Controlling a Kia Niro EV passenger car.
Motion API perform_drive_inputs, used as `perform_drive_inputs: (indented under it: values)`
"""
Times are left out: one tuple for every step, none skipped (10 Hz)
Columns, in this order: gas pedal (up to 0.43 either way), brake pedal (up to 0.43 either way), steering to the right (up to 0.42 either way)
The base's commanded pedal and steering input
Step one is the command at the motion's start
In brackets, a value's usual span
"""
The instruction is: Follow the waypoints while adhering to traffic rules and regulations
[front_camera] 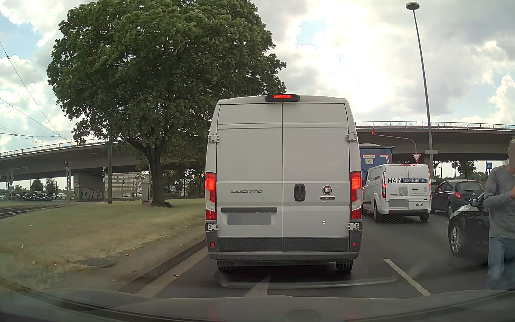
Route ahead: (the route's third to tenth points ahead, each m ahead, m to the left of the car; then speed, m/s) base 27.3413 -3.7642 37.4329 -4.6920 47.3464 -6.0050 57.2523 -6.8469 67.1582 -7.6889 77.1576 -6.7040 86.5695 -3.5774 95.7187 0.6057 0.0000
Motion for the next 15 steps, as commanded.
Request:
perform_drive_inputs:
  values:
    - [0.0,0.317,0.002]
    - [0.0,0.317,0.002]
    - [0.0,0.323,0.002]
    - [0.0,0.317,0.002]
    - [0.0,0.317,0.002]
    - [0.0,0.323,0.002]
    - [0.0,0.317,0.002]
    - [0.0,0.317,0.002]
    - [0.0,0.323,0.002]
    - [0.0,0.317,0.002]
    - [0.0,0.317,0.002]
    - [0.0,0.317,0.002]
    - [0.0,0.323,0.002]
    - [0.0,0.317,0.002]
    - [0.0,0.317,0.002]
